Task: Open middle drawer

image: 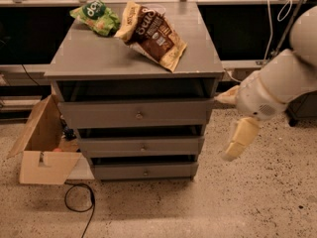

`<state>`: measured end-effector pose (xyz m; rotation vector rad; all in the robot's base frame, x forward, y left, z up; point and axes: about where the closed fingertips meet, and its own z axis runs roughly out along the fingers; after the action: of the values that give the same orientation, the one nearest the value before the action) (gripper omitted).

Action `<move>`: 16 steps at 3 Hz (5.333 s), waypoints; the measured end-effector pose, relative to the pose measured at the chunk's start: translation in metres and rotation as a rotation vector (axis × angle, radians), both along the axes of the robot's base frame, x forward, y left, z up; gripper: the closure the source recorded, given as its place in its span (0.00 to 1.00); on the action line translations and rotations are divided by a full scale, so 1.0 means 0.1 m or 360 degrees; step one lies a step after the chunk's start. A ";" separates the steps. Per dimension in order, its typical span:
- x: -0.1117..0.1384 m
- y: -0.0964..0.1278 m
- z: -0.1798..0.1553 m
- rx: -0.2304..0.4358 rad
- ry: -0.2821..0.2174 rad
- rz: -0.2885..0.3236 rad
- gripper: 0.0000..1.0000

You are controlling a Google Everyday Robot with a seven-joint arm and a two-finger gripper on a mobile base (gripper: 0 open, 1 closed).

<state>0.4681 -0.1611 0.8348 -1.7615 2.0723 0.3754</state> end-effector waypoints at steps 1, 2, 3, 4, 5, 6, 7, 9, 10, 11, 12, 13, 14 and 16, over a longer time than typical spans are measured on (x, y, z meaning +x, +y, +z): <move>0.16 0.33 -0.69 0.0133 0.0133 0.0013 0.00; 0.16 0.33 -0.69 0.0133 0.0133 0.0013 0.00; 0.22 0.33 -1.02 0.0073 0.0122 0.0017 0.00; 0.43 0.32 -2.11 -0.0102 0.0046 0.0079 0.00; 0.72 0.36 -2.72 -0.0158 -0.0064 0.0078 0.00; 1.16 0.58 -3.16 -0.0167 -0.0217 0.0090 0.00; 1.15 0.58 -3.16 -0.0167 -0.0215 0.0091 0.00; 1.40 0.80 -3.67 -0.0204 -0.0397 0.0297 0.00; 1.59 0.85 -3.80 -0.0199 -0.0550 0.0319 0.00; 1.82 0.92 -3.91 -0.0231 -0.0635 0.0332 0.00; 2.02 1.02 -4.03 -0.0271 -0.0654 0.0354 0.00; 2.17 1.14 -4.18 -0.0308 -0.0632 0.0380 0.00; 2.26 1.28 -4.34 -0.0323 -0.0593 0.0414 0.00; 2.28 1.37 -4.39 -0.0346 -0.0564 0.0463 0.42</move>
Offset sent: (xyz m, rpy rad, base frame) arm 0.0108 0.0263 -0.0483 0.0613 0.0604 0.0110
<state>0.6965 -0.0241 0.3960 -2.0873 1.6641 -0.0870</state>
